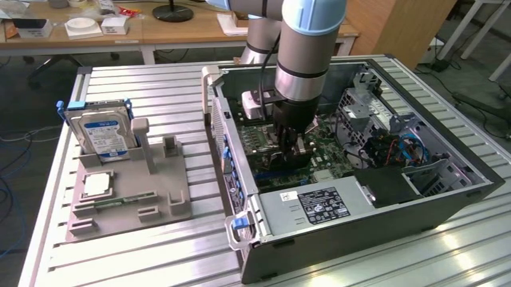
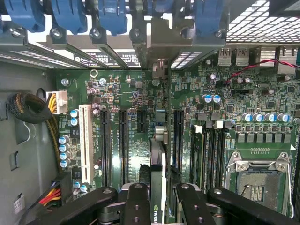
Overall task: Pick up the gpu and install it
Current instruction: 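Insert the gpu into the slot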
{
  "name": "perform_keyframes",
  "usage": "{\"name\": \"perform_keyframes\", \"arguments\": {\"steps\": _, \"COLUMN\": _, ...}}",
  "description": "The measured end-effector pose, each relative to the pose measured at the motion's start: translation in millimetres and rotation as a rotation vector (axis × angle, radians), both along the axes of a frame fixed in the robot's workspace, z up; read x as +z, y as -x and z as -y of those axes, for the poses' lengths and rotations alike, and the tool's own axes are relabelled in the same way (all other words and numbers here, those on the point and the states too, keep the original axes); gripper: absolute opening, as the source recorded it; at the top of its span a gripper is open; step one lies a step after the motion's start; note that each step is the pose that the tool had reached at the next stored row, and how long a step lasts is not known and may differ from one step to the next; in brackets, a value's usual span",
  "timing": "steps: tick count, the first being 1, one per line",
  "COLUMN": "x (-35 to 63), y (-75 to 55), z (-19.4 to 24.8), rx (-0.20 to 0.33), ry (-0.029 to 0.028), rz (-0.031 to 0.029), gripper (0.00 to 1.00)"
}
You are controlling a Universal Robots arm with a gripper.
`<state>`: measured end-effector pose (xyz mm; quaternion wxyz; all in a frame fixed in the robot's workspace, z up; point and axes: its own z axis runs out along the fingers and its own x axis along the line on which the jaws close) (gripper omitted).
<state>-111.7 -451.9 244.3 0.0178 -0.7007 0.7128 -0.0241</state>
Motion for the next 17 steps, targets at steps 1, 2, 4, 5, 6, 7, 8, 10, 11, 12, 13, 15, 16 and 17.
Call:
{"name": "perform_keyframes", "arguments": {"steps": 1, "x": 0.0, "y": 0.1, "z": 0.0, "rx": 0.000, "ry": 0.0000, "rz": 0.0002, "gripper": 0.26}}
{"name": "perform_keyframes", "arguments": {"steps": 2, "x": 0.0, "y": 0.2, "z": 0.0, "rx": 0.000, "ry": 0.0000, "rz": 0.0004, "gripper": 0.26}}
{"name": "perform_keyframes", "arguments": {"steps": 4, "x": 0.0, "y": 0.8, "z": 0.0, "rx": 0.000, "ry": 0.0000, "rz": 0.0009, "gripper": 0.26}}
{"name": "perform_keyframes", "arguments": {"steps": 5, "x": 0.0, "y": 1.0, "z": 0.0, "rx": 0.000, "ry": 0.0000, "rz": 0.0013, "gripper": 0.26}}
{"name": "perform_keyframes", "arguments": {"steps": 6, "x": 0.0, "y": 1.3, "z": 0.0, "rx": 0.000, "ry": 0.0000, "rz": 0.0017, "gripper": 0.26}}
{"name": "perform_keyframes", "arguments": {"steps": 7, "x": 0.0, "y": 1.5, "z": 0.0, "rx": 0.001, "ry": 0.0000, "rz": 0.0019, "gripper": 0.26}}
{"name": "perform_keyframes", "arguments": {"steps": 8, "x": 0.0, "y": 1.5, "z": 0.0, "rx": 0.001, "ry": 0.0000, "rz": 0.0021, "gripper": 0.26}}
{"name": "perform_keyframes", "arguments": {"steps": 10, "x": 0.0, "y": 1.6, "z": 0.0, "rx": 0.001, "ry": 0.0000, "rz": 0.0022, "gripper": 0.26}}
{"name": "perform_keyframes", "arguments": {"steps": 11, "x": -0.1, "y": 1.6, "z": 0.0, "rx": 0.002, "ry": -0.0001, "rz": 0.0023, "gripper": 0.26}}
{"name": "perform_keyframes", "arguments": {"steps": 12, "x": -0.1, "y": 1.6, "z": 0.0, "rx": 0.002, "ry": 0.0000, "rz": 0.0024, "gripper": 0.26}}
{"name": "perform_keyframes", "arguments": {"steps": 13, "x": -0.1, "y": 1.6, "z": 0.0, "rx": 0.002, "ry": 0.0001, "rz": 0.0024, "gripper": 0.26}}
{"name": "perform_keyframes", "arguments": {"steps": 15, "x": -0.1, "y": 1.6, "z": 0.0, "rx": 0.002, "ry": 0.0001, "rz": 0.0026, "gripper": 0.26}}
{"name": "perform_keyframes", "arguments": {"steps": 16, "x": -0.2, "y": 1.7, "z": 0.0, "rx": 0.002, "ry": 0.0000, "rz": 0.0026, "gripper": 0.26}}
{"name": "perform_keyframes", "arguments": {"steps": 17, "x": -0.1, "y": 1.6, "z": 0.0, "rx": 0.002, "ry": 0.0001, "rz": 0.0026, "gripper": 0.26}}
